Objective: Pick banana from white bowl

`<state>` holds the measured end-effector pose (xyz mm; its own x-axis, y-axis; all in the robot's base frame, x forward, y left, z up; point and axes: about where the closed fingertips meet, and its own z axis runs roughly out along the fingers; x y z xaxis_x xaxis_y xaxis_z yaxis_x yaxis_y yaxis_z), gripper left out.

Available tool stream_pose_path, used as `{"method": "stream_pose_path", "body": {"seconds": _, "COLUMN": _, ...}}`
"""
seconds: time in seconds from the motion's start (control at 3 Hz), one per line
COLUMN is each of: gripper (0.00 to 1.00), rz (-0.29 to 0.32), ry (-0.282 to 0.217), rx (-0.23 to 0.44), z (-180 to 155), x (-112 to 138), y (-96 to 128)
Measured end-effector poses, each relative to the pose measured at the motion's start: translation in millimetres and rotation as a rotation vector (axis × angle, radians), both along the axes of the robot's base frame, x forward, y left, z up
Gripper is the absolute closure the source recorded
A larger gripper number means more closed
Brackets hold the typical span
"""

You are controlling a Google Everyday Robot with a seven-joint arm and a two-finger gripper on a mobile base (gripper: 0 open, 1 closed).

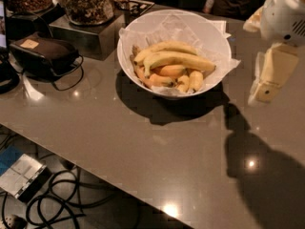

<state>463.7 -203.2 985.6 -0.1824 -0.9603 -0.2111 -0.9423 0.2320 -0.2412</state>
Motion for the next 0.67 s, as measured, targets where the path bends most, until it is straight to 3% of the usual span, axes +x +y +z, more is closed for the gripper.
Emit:
{"method": "stream_pose_path", "body": {"seconds": 0.33, "gripper": 0.00, "rz": 0.048, "ry": 0.025, "rx": -0.009, "z": -1.7, "x": 25.1, "y": 16.4}}
{"method": "stream_pose_path", "body": {"seconds": 0.67, "gripper": 0.00, "rz": 0.048, "ry": 0.009, "rx": -0.003, "z": 0.1, "x": 27.8, "y": 18.8}}
